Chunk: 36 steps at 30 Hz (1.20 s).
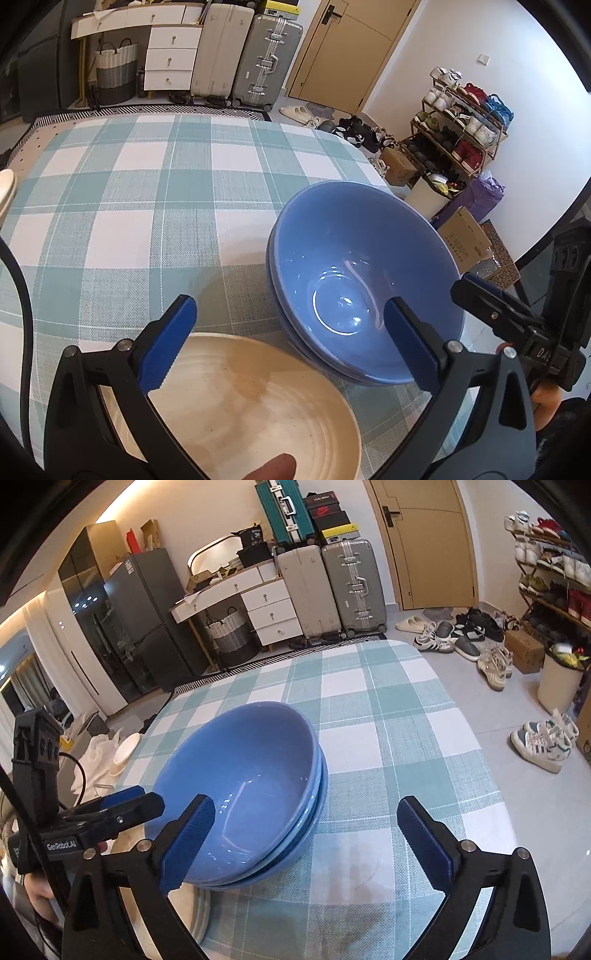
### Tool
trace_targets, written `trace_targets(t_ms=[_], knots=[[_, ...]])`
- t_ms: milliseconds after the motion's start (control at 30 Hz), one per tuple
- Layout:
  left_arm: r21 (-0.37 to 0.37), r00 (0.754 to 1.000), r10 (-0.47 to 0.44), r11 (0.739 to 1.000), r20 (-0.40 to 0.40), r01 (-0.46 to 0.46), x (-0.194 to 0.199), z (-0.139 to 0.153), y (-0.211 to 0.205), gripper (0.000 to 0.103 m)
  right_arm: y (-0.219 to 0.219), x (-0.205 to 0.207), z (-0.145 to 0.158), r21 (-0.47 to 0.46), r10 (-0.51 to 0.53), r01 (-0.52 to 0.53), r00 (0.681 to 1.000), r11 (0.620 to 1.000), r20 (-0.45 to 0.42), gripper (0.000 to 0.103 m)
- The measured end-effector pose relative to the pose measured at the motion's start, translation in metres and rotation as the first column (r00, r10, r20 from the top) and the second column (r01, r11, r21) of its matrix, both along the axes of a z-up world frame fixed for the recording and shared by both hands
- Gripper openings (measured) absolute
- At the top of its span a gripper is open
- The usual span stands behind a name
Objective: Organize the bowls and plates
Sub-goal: 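Open both tools and shift them to the rim of the three-bowl stack, then close both tools on the rim of the three-bowl stack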
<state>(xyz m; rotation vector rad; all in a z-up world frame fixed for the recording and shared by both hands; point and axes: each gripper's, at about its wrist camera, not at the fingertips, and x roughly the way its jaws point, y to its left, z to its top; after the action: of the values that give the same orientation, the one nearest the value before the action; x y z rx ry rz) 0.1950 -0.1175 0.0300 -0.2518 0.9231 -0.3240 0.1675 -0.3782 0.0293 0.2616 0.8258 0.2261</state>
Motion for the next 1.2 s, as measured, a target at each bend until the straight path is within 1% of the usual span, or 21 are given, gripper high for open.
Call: trace_targets(t_ms=[67,167,200,233,267,300,333,367,400,500,600,633,667,700,733,767,833,900,1200], knots=[[-0.019,1.0,0.011,1.0,-0.01,-0.012,0.002,-0.003,0.002,0.101,-0.002,0.003,-0.006,0.043,0.006,-0.005,1.0,0.999,-0.018,0.101],[-0.057,0.999,0.019,0.998,-0.035,-0.021,0.008,-0.009,0.006,0.1,-0.003,0.007,-0.011,0.062,0.009,-0.007,1.0,0.998,-0.027,0.1],[-0.071,0.999,0.02,0.997,-0.044,-0.023,0.009,-0.012,0.007,0.099,-0.002,0.008,-0.012,0.067,0.011,-0.01,1.0,0.998,-0.024,0.098],[-0.079,0.999,0.02,0.997,-0.048,-0.024,0.01,-0.013,0.007,0.097,-0.002,0.008,-0.013,0.07,0.015,-0.013,1.0,0.997,-0.021,0.093],[-0.083,0.998,0.017,0.996,-0.054,-0.021,0.012,-0.016,0.007,0.092,-0.001,0.009,-0.013,0.075,0.019,-0.018,1.0,0.997,-0.02,0.09],[-0.082,0.998,0.013,0.996,-0.061,-0.018,0.013,-0.018,0.007,0.089,-0.001,0.009,-0.014,0.076,0.02,-0.018,1.0,0.997,-0.022,0.084],[-0.08,0.998,0.008,0.997,-0.066,-0.014,0.014,-0.019,0.006,0.088,0.0,0.011,-0.015,0.076,0.022,-0.02,0.999,0.997,-0.025,0.082],[-0.081,0.998,0.003,0.997,-0.065,-0.008,0.015,-0.021,0.006,0.082,0.0,0.011,-0.016,0.08,0.026,-0.024,0.999,0.997,-0.025,0.08],[-0.08,0.998,-0.007,0.997,-0.064,0.002,0.015,-0.021,0.004,0.074,0.0,0.012,-0.017,0.088,0.029,-0.027,0.999,0.996,-0.023,0.076],[-0.082,0.997,-0.032,0.996,-0.073,0.026,0.017,-0.025,-0.001,0.061,0.001,0.013,-0.019,0.102,0.037,-0.034,0.999,0.994,-0.029,0.073],[-0.091,0.996,-0.046,0.995,-0.07,0.04,0.017,-0.026,-0.005,0.054,0.003,0.015,-0.021,0.115,0.05,-0.046,0.998,0.992,-0.034,0.064],[-0.092,0.996,-0.046,0.995,-0.07,0.039,0.017,-0.026,-0.005,0.052,0.004,0.015,-0.021,0.115,0.051,-0.047,0.998,0.992,-0.033,0.064],[-0.094,0.996,-0.046,0.995,-0.071,0.039,0.017,-0.026,-0.006,0.048,0.005,0.015,-0.021,0.114,0.052,-0.048,0.998,0.992,-0.032,0.063],[-0.096,0.996,-0.046,0.995,-0.072,0.039,0.017,-0.026,-0.006,0.043,0.006,0.015,-0.021,0.113,0.056,-0.052,0.998,0.992,-0.029,0.057],[-0.097,0.996,-0.048,0.994,-0.074,0.041,0.018,-0.026,-0.008,0.04,0.006,0.015,-0.021,0.109,0.056,-0.052,0.998,0.993,-0.032,0.053],[-0.094,0.996,-0.048,0.995,-0.076,0.041,0.018,-0.026,-0.008,0.038,0.007,0.015,-0.021,0.1,0.05,-0.046,0.998,0.994,-0.032,0.051],[-0.075,0.996,-0.045,0.996,-0.071,0.04,0.016,-0.025,-0.01,0.035,0.007,0.014,-0.021,0.09,0.043,-0.04,0.999,0.995,-0.033,0.047],[-0.067,0.997,-0.045,0.997,-0.068,0.04,0.015,-0.024,-0.01,0.034,0.006,0.013,-0.021,0.09,0.04,-0.037,0.999,0.995,-0.033,0.045],[-0.008,0.998,-0.042,0.999,-0.05,0.042,0.011,-0.021,-0.016,0.033,0.009,0.012,-0.019,0.061,0.039,-0.038,0.999,0.997,-0.016,0.045]])
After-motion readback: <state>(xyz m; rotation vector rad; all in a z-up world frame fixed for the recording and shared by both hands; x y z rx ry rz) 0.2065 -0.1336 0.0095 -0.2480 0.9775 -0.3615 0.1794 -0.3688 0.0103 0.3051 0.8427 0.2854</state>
